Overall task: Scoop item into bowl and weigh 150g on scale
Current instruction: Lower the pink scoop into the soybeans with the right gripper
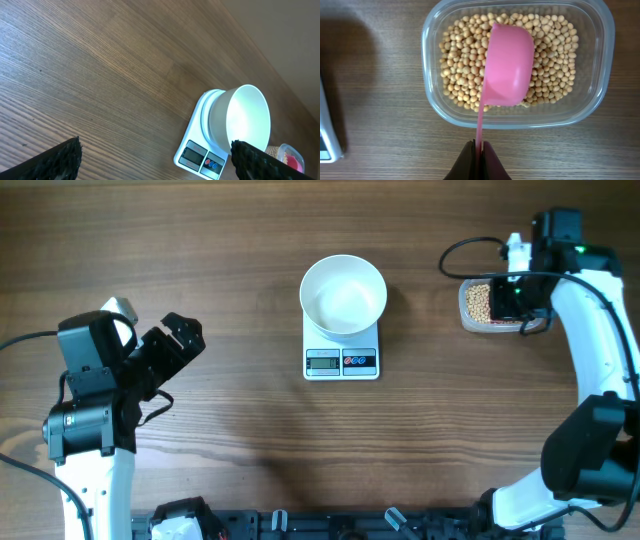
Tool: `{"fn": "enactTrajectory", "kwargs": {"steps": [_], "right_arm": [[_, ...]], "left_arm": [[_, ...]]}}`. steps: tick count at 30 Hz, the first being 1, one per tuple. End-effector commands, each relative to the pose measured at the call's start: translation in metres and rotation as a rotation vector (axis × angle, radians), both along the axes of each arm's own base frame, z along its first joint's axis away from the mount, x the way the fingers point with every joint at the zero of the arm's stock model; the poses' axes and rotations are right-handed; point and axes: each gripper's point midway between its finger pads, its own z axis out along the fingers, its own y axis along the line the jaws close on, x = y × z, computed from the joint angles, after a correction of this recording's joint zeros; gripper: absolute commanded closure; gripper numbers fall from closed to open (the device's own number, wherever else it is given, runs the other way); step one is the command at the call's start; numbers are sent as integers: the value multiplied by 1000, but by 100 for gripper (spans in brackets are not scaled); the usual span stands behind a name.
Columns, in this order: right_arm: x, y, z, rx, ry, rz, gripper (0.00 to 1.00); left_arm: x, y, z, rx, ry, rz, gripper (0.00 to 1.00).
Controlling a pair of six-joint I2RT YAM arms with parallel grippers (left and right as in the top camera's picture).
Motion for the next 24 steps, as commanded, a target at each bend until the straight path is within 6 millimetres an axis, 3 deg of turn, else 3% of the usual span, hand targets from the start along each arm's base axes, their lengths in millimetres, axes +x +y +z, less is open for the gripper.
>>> {"fn": "enactTrajectory", "kwargs": {"steps": [1, 8, 14, 24], "right_arm": [[0, 9, -7, 158, 5, -18, 96], [-4, 10, -8, 215, 5, 2, 96], [-14, 13, -26, 227, 42, -3, 96], [-13, 22, -23, 290, 34, -3, 96]], "left_arm": [[1, 3, -1, 8, 2, 7, 0], [1, 3, -1, 8, 2, 7, 0], [0, 3, -1, 8, 2, 7, 0], [1, 3, -1, 8, 2, 7, 0]]}}
